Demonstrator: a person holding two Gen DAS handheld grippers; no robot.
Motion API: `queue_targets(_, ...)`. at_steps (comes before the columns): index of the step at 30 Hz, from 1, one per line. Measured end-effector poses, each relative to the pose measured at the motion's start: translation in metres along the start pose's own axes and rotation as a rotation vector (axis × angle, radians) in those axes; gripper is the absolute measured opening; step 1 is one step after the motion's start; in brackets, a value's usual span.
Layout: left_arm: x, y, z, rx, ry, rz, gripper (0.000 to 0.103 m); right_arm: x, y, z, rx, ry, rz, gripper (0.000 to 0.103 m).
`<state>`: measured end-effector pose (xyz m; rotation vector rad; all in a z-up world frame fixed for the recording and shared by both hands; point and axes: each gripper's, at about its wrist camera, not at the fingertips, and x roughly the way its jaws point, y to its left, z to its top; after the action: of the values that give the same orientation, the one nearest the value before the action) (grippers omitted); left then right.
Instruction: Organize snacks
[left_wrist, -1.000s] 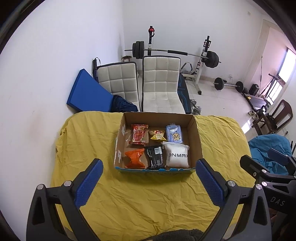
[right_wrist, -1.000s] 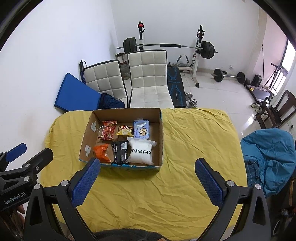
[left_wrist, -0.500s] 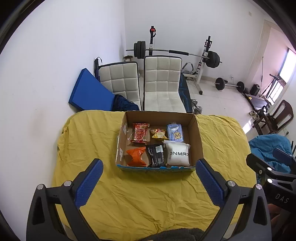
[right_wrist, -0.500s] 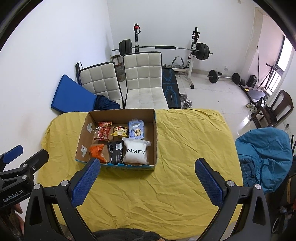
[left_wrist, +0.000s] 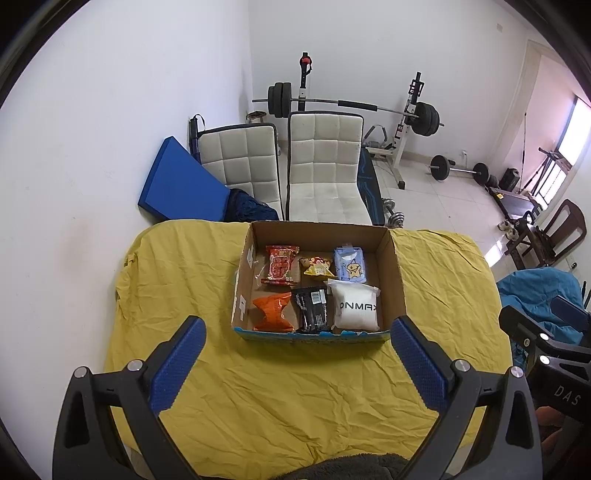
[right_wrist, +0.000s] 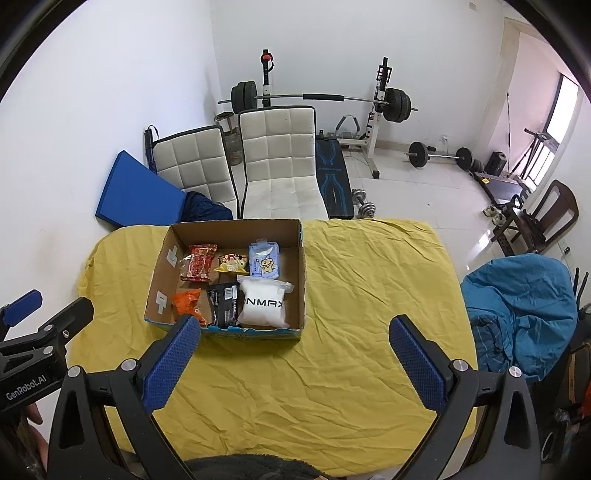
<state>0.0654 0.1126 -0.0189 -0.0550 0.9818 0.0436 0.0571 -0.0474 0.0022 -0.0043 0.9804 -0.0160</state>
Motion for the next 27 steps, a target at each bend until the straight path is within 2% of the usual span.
queue_targets(27,0.0072,-0.0021,0.0052,0.013,0.020,-0.004,0.103,0.0016,-0.0102,-0.0002,0.033,0.001,-0.016,0.103)
